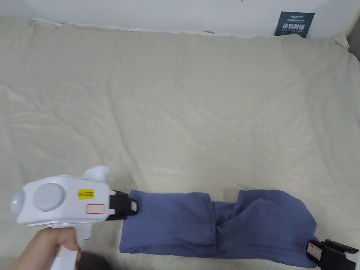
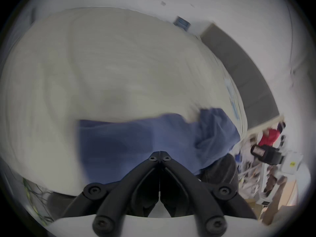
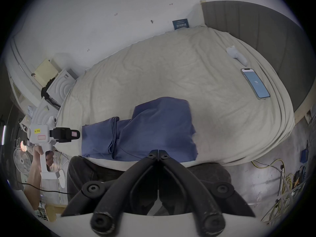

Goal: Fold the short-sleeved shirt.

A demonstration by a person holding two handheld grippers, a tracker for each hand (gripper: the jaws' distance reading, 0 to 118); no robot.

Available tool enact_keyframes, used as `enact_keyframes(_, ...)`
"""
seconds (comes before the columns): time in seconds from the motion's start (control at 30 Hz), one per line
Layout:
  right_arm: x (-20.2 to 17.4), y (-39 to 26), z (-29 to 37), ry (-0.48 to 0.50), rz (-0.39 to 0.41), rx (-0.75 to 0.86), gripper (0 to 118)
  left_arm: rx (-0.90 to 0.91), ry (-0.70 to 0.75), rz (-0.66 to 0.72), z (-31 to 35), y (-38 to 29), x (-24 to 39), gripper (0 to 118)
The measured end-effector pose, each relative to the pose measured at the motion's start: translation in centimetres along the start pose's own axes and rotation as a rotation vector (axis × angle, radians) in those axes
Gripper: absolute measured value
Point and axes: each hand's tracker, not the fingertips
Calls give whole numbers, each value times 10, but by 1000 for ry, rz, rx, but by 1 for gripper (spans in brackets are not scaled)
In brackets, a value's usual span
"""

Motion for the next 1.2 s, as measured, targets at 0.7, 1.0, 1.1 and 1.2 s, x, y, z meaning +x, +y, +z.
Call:
enact_keyframes(0.7,-33,3,-11,-31,50,-63,0,-206,-527,143,-77,-12,-39,98)
enact_keyframes(1.0,-27,-1,-7,-26,37,-59,0,-126,-444,171,-66,-14,-64,7)
enact_keyframes(1.1,-24,0,-6,-23,26,-53,0,-103,-421,169,-50,-11,-60,7)
enact_keyframes(1.2,-22,1,-4,-14,19,-44,0,-73,-381,162,-24,-7,-73,7)
